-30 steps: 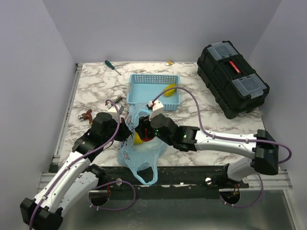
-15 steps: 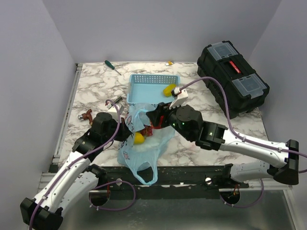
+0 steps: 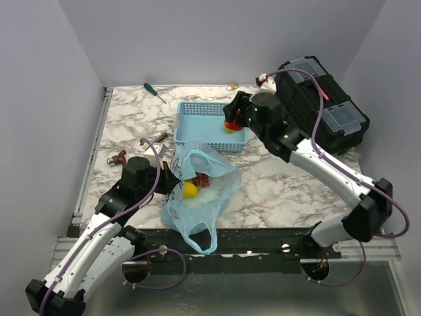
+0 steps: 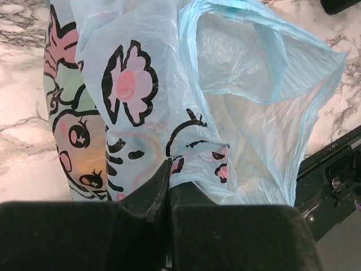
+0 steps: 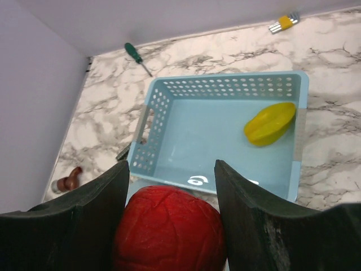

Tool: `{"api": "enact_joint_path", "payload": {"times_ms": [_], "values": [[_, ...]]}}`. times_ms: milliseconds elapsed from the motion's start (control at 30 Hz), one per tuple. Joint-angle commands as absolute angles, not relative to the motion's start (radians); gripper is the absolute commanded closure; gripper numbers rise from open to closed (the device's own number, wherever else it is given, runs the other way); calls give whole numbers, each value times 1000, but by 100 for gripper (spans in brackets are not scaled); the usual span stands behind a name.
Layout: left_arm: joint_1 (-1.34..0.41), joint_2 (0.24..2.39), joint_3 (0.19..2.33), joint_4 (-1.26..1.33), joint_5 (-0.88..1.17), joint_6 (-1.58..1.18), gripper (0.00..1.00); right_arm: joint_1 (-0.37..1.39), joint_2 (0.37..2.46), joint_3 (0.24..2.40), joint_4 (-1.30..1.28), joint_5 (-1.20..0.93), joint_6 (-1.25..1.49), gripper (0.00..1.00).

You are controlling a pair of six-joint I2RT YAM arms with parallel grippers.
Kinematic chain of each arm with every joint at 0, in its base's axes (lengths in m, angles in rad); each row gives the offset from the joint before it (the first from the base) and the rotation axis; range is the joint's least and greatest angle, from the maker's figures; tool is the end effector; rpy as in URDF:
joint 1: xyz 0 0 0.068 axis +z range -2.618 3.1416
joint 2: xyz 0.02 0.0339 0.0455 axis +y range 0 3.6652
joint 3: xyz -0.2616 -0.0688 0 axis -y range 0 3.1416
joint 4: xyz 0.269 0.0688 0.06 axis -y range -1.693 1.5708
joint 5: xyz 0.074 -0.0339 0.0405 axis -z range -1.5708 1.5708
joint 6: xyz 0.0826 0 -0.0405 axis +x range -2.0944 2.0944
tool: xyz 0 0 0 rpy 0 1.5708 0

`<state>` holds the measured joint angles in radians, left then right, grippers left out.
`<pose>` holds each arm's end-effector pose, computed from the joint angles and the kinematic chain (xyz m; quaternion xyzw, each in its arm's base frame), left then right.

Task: Take the fake fruits out of the plastic bag
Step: Place the fake fruit in the bin.

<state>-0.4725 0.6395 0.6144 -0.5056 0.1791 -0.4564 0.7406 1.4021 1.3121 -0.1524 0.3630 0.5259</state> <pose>0.1842 -0.1107 0.2443 0.0514 0.8639 -0.2911 0.4077 0.3122 0.2457 0.3707 0.0276 0.7819 0.2442 0.5729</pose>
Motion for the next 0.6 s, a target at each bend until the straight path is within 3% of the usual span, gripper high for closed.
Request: {"api": "enact_joint_path", "payload": {"times_ms": [0, 567], "values": [[-467, 619, 608, -500, 145, -454, 100, 663, 1581, 1412, -164, 242, 549, 99], [-468, 640, 612, -506, 149, -454, 100, 569, 2192, 1887, -385, 356, 427, 97]]}}
